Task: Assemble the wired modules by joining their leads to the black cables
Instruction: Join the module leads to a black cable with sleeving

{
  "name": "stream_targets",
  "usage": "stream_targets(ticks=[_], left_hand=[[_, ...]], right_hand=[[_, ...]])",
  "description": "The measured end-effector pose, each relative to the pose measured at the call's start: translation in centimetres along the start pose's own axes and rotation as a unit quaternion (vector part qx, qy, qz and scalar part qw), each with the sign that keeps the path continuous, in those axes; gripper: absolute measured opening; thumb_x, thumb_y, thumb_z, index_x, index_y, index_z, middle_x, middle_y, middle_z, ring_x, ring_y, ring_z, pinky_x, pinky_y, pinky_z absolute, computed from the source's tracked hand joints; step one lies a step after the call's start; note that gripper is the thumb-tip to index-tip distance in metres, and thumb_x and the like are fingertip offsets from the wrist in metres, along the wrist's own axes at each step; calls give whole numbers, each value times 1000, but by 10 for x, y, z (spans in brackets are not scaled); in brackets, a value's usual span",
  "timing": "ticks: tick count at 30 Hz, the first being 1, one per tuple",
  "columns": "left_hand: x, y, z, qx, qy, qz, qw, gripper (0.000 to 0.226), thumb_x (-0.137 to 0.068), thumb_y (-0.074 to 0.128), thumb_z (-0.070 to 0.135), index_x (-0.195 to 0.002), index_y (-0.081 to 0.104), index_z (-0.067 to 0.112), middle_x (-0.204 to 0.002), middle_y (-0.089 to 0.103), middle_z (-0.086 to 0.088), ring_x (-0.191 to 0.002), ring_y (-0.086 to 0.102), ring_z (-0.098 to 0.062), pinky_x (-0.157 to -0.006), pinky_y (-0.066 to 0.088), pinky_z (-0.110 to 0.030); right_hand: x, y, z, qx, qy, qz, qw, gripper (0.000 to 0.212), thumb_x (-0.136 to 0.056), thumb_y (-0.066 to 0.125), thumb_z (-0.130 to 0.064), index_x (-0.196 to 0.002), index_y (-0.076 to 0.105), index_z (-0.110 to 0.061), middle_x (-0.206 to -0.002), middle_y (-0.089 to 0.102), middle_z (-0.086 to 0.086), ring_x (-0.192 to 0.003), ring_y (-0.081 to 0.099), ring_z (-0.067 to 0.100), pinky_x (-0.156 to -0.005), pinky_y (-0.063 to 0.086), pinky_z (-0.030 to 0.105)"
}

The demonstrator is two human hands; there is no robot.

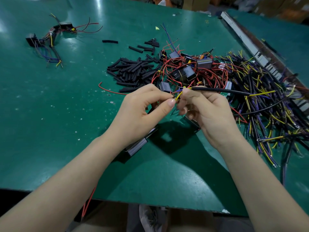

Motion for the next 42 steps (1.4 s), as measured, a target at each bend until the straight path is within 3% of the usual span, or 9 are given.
stream_targets(ticks=[6,9,14,19,23,26,34,38,42], left_hand=[[1,2,1,17,13,-21,1000,12,-88,62,17,-94,67,26,-79,60,-4,-71,52,-8,-70,36,-10],[2,3,2,7,24,-33,999,12,-88,62,19,-94,72,20,-80,60,-2,-71,54,-10,-70,38,-11],[1,0,-1,19,-1,-1,1000,11,-89,59,18,-88,69,20,-75,59,-3,-68,51,-8,-66,36,-14],[1,-1,-8,28,-48,16,998,18,-88,58,23,-88,73,14,-74,58,-1,-66,47,-1,-65,35,-15],[0,1,-7,57,-63,1,996,14,-89,54,23,-88,68,27,-77,60,4,-73,55,-9,-71,41,-17],[0,1,-9,79,-85,-2,993,18,-89,51,24,-84,64,35,-74,61,12,-74,56,1,-73,40,-12],[0,7,-11,48,-66,-36,996,21,-93,47,24,-88,67,25,-71,58,16,-72,53,9,-71,37,-8],[1,8,-10,23,-43,-67,997,20,-93,49,28,-99,68,25,-70,61,19,-64,50,5,-63,36,-8],[1,8,-11,56,-52,-75,994,12,-94,56,24,-95,63,33,-66,64,20,-58,50,6,-59,37,-8]], right_hand=[[1,1,1,29,9,-4,1000,23,-81,62,-35,-63,72,-23,-61,65,-3,-54,56,11,-48,36,18],[2,1,2,65,-13,-6,998,26,-84,63,-35,-67,70,-17,-60,64,-5,-54,53,9,-49,37,16],[3,3,-2,71,-34,-36,996,23,-87,60,-34,-73,74,-23,-66,68,-4,-54,53,7,-49,37,16],[5,4,-2,84,-53,-45,994,15,-94,59,-21,-85,71,-16,-65,68,-5,-53,54,3,-54,39,8],[5,2,-4,85,-59,-26,994,18,-94,60,-17,-80,70,-20,-63,68,-5,-52,53,3,-53,40,8],[6,3,-5,84,-69,-14,994,16,-92,61,-18,-78,69,-21,-60,67,-6,-50,52,2,-54,41,10],[6,4,-6,78,-83,-9,993,19,-91,58,-15,-78,68,-7,-54,60,-8,-49,51,4,-53,41,11],[4,3,-3,75,-71,8,995,23,-93,59,-12,-71,68,-15,-53,58,-9,-49,51,3,-52,41,12],[3,3,1,78,-58,17,995,21,-88,65,-18,-67,69,-23,-54,58,-8,-53,53,3,-53,45,15]])
Point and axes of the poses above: each hand's wrist, its own x-axis away from the middle knuckle, its own y-axis out of the palm, z = x × y, the point moved 5 cm from there along -x, towards the middle knuckle
